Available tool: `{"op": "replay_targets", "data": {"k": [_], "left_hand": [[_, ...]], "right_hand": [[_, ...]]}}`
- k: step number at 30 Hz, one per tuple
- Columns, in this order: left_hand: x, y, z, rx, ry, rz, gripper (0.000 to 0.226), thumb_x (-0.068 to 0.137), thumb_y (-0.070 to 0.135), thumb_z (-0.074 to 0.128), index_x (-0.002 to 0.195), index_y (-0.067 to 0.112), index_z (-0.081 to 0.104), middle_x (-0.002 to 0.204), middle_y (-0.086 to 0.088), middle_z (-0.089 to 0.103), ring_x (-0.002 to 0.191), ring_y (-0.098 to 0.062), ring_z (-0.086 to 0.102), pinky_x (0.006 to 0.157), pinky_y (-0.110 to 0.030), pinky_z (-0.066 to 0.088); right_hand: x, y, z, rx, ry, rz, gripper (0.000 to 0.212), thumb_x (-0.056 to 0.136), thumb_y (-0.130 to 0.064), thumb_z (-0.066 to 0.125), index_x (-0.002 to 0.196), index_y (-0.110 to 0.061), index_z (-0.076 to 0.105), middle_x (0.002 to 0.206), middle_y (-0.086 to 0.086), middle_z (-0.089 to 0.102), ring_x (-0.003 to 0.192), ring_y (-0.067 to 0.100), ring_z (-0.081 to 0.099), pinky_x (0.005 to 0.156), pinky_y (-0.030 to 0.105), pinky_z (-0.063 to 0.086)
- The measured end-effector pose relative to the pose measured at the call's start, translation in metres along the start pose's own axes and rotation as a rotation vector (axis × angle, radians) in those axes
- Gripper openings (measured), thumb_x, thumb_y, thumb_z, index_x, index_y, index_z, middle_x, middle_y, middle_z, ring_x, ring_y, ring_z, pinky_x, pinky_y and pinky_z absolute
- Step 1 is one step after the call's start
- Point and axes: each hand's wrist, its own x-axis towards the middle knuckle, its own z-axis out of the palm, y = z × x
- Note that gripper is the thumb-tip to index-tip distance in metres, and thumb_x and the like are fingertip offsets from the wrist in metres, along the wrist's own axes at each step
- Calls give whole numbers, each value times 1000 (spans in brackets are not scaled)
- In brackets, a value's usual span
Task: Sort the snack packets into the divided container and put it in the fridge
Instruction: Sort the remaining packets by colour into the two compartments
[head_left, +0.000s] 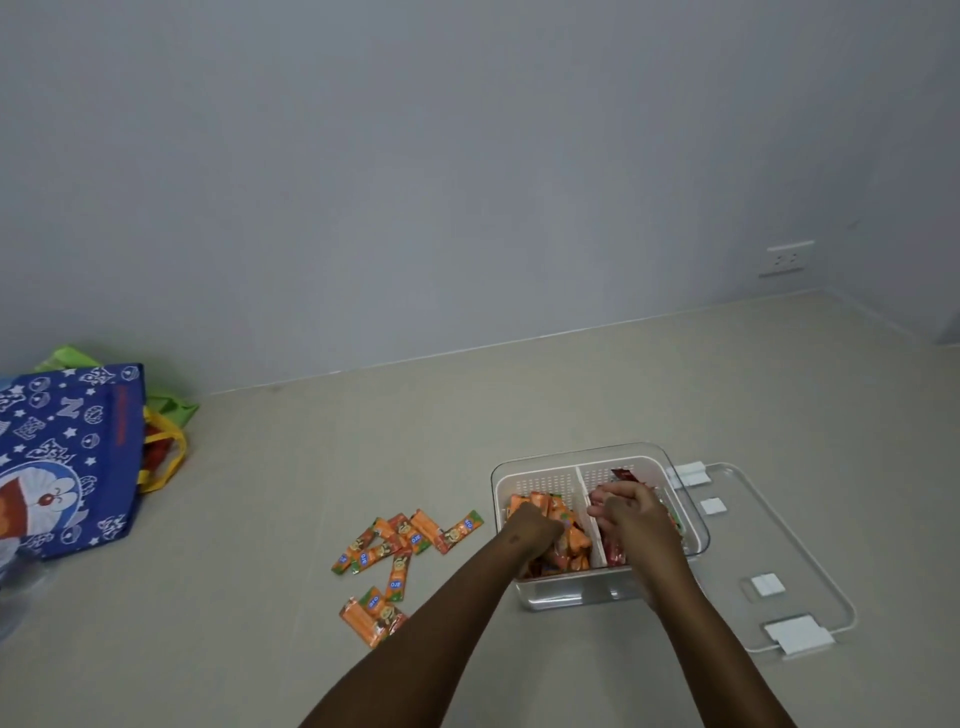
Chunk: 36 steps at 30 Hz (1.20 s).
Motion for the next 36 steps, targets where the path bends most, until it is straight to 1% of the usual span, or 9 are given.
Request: {"op": "replay_targets", "data": {"k": [4,11,19,21,24,27,30,32,36], "left_hand": [[3,-9,3,-1,-17,29,39,78,25,67,113,14,54,109,-8,63,95,-23,65,83,-40,58],[-27,-37,-36,-103,196,250,22,88,18,55,109,20,62,104,2,67,94,-15,64,77,-30,56],[-35,-134,-108,-247,341,134,16,79,17,56,85,27,67,84,4,69,77,-16,63,68,-31,51],[-42,-164,-126,-268,383,52,18,82,13,55,89,25,68,84,4,70,70,-13,64,61,-25,49],[-48,-215,-147,-248,411,-28,16,84,11,58,89,23,67,86,4,71,79,-13,66,73,-29,52],[-50,-253,-160,-217,415,-55,13,87,12,59,93,20,67,88,3,70,82,-12,63,70,-24,49],[-48,-269,-172,-195,428,-49,11,89,14,58,93,19,67,87,7,68,81,-5,60,64,-17,42],[-43,-273,-178,-172,405,-39,11,90,14,57,91,20,67,86,9,67,79,-3,58,64,-13,41],[-29,-281,-182,-21,333,101,15,88,11,55,91,19,67,87,9,67,82,-6,60,70,-13,43]], "right_hand": [[-6,-4,-4,14,-3,-8,18,92,-8,57,110,-4,57,102,11,67,88,17,68,80,27,53],[-18,0,26,-2,-55,-7,9,91,-11,58,100,-10,59,100,11,69,93,22,69,87,34,55],[-31,24,115,-99,-193,-4,5,90,-6,55,92,-8,59,91,13,67,76,17,66,67,23,49],[-34,44,142,-201,-249,5,7,90,-8,54,89,-11,60,91,10,68,78,16,67,73,27,50],[-30,86,178,-419,-321,15,11,87,-11,54,87,-18,62,87,2,68,83,21,66,74,29,49],[-19,124,212,-749,-432,-51,27,89,-15,54,113,-26,61,100,-1,63,95,18,61,73,19,43],[3,159,242,-1083,-553,-130,43,90,-27,55,132,-30,52,124,9,53,112,25,54,89,24,39],[15,178,259,-1229,-502,-200,36,90,-31,54,126,-30,58,128,7,47,114,29,49,95,30,39],[21,188,285,-1223,-303,-228,22,87,-23,57,107,-18,61,111,10,58,103,30,57,83,35,50]]}}
